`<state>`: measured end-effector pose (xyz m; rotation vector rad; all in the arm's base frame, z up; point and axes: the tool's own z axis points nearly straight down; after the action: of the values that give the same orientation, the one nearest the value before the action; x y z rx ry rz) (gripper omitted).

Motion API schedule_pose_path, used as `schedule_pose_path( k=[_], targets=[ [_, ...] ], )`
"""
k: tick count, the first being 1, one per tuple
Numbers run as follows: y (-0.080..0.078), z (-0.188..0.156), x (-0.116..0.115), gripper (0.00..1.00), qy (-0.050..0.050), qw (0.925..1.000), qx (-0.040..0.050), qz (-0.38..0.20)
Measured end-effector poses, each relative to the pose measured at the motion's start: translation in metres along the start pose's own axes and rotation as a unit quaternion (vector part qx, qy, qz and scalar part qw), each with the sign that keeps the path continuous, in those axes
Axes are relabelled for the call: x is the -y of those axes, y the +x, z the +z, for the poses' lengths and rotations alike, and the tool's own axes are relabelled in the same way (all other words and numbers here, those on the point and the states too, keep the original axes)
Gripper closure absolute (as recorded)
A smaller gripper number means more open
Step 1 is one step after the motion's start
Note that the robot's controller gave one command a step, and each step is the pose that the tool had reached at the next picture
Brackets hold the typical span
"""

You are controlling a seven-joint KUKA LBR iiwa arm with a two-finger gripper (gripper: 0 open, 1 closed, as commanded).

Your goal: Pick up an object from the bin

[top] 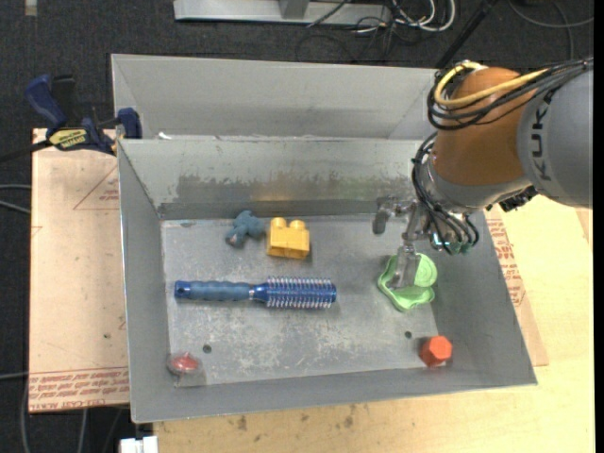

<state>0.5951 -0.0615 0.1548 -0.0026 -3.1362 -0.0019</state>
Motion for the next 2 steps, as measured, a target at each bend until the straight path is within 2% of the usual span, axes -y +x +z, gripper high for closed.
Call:
schedule_pose_path(
  k=[1, 2],
  targets=[
    [0.019, 0.0848, 0.0649, 0.0, 0.0, 0.9983, 0.0028, -0.058],
    [0.0153, 0.0776, 0.0629, 1.0, 0.001, 0.9981, 0.0057, -0.061]
  ],
)
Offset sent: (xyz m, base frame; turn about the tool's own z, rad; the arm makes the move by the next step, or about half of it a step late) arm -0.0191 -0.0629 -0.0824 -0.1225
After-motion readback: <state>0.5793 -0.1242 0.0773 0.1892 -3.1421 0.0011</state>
